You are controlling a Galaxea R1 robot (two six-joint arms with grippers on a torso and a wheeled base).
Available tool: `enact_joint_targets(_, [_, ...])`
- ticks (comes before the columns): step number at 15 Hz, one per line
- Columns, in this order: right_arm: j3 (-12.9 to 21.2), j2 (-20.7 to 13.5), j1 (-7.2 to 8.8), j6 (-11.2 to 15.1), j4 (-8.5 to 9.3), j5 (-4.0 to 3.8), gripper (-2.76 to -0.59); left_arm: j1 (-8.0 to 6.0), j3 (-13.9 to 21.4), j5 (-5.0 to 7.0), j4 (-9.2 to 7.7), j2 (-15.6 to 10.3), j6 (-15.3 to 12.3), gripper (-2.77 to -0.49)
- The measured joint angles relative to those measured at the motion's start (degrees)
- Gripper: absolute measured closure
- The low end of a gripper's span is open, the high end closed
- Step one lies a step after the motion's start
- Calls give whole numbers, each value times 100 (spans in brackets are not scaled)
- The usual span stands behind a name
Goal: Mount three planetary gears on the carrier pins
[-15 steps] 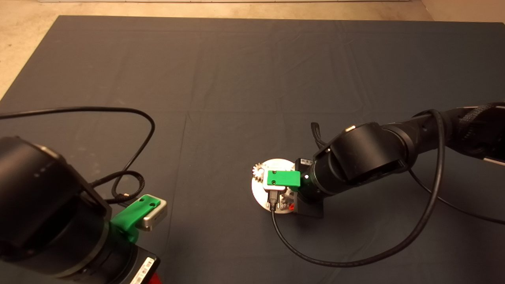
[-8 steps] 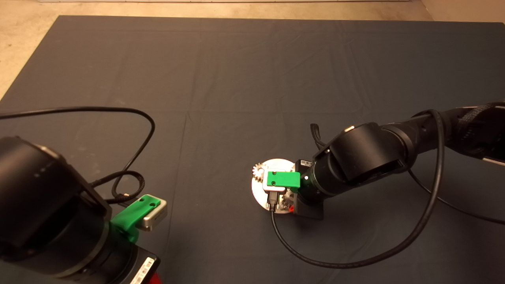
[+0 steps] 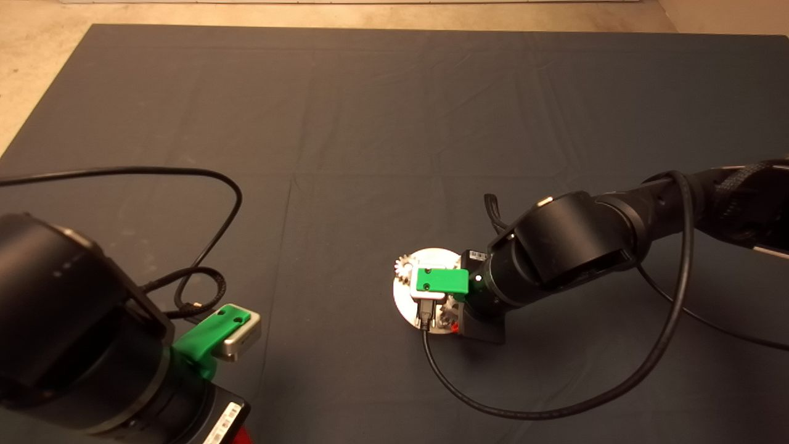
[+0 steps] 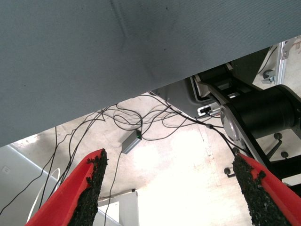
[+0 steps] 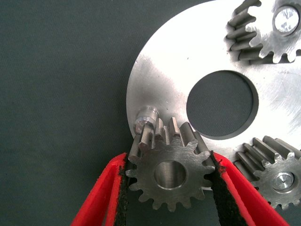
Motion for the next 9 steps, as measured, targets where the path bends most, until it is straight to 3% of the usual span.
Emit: enact_joint_targets(9, [0, 149, 17, 17, 7, -2, -107, 0, 0, 2, 0, 0, 2, -188])
